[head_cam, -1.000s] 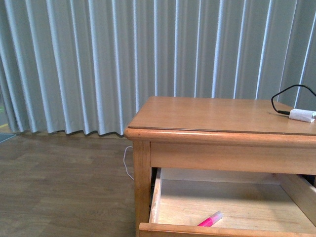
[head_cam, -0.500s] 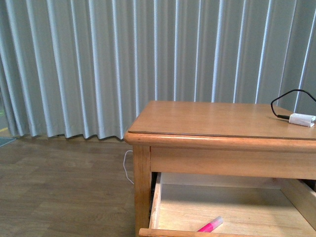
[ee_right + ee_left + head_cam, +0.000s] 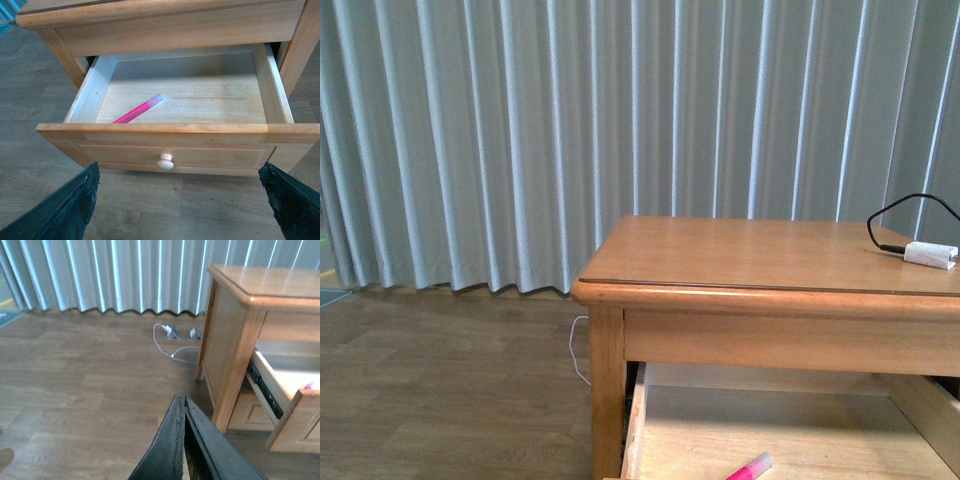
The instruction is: Place pink marker in drawer with both arms
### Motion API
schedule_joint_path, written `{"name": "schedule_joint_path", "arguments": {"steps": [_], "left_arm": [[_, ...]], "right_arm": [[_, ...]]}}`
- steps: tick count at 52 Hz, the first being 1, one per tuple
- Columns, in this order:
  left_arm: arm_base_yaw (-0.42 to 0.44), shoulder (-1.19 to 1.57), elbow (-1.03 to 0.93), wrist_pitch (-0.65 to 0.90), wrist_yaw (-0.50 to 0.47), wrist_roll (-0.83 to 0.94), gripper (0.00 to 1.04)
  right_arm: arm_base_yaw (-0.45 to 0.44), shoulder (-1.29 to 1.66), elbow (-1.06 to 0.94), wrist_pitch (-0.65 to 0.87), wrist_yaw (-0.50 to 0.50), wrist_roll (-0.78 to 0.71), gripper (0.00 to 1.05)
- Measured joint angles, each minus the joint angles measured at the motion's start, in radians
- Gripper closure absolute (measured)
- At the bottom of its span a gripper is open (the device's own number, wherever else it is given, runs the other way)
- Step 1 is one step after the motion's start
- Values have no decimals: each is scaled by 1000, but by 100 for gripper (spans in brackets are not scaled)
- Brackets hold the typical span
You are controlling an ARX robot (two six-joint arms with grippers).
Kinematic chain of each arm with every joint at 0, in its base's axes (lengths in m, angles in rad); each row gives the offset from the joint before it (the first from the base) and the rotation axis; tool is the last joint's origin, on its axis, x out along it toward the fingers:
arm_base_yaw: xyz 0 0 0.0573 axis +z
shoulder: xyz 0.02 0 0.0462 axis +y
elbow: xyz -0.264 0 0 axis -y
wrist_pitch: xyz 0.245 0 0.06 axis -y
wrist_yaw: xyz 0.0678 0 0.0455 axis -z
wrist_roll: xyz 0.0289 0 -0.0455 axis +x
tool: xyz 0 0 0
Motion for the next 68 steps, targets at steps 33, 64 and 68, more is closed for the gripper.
{"name": "schedule_joint_path", "arguments": {"steps": [33,64,68], "left_arm": [[0,-10,0,-6,0,2,5],[0,-10,0,-6,0,2,6],[0,-10,0,-6,0,2,6]], "right_arm": [[71,71,-2,41,233,-221,9],[-72,916,10,703,36,-351,9],[-73,993,40,768,50,-329,9]]}}
